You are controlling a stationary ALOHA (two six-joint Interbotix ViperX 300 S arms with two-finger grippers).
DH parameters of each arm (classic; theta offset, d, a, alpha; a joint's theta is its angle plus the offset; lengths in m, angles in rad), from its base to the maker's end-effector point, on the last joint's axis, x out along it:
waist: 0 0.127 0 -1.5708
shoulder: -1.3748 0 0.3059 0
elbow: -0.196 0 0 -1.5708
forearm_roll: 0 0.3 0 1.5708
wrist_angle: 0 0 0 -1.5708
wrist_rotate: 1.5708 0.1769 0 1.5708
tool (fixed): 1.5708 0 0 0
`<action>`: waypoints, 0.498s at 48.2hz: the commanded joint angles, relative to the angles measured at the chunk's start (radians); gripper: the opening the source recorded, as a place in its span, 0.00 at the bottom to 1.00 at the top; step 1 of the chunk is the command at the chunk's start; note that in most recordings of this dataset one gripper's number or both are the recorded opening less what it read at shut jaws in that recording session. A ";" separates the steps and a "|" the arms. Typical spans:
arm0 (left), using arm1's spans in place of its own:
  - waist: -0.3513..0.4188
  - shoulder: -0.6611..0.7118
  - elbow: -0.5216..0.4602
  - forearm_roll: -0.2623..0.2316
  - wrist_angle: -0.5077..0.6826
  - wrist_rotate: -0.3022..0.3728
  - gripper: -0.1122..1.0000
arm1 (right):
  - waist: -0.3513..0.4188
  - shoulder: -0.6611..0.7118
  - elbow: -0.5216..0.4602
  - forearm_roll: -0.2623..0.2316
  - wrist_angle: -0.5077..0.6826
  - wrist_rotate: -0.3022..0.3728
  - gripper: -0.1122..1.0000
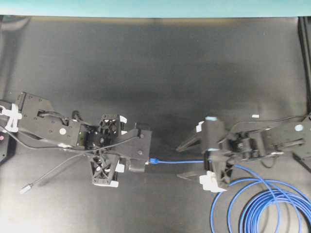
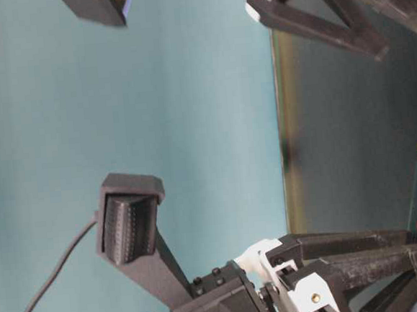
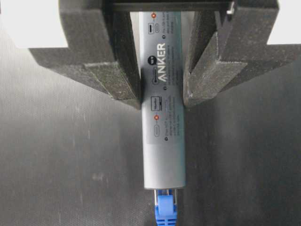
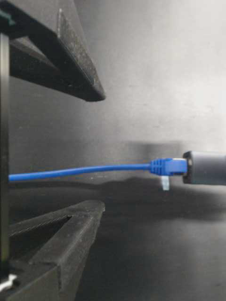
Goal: Insert the LAN cable into the hub.
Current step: 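Open the right gripper and withdraw it rightward from the plug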
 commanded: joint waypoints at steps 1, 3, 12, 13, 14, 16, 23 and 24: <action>0.008 -0.008 0.003 0.003 -0.032 -0.002 0.36 | -0.003 -0.032 0.003 0.002 -0.018 0.009 0.84; 0.009 -0.006 0.005 0.003 -0.038 -0.002 0.36 | -0.005 -0.038 0.008 0.002 -0.015 0.009 0.84; 0.009 -0.006 0.029 0.003 -0.061 -0.003 0.36 | -0.008 -0.052 0.021 0.002 0.012 0.008 0.84; 0.009 -0.006 0.031 0.003 -0.063 -0.003 0.36 | -0.008 -0.052 0.018 0.002 0.015 0.008 0.84; 0.009 -0.006 0.034 0.003 -0.064 -0.003 0.36 | -0.008 -0.054 0.018 0.002 0.015 0.008 0.84; 0.009 -0.008 0.037 0.002 -0.069 -0.003 0.36 | -0.008 -0.054 0.018 0.002 0.018 0.008 0.84; 0.014 -0.008 0.040 0.003 -0.078 0.000 0.36 | -0.008 -0.055 0.021 0.002 0.021 0.009 0.84; 0.015 -0.008 0.040 0.002 -0.080 0.000 0.36 | -0.008 -0.055 0.018 0.002 0.023 0.009 0.84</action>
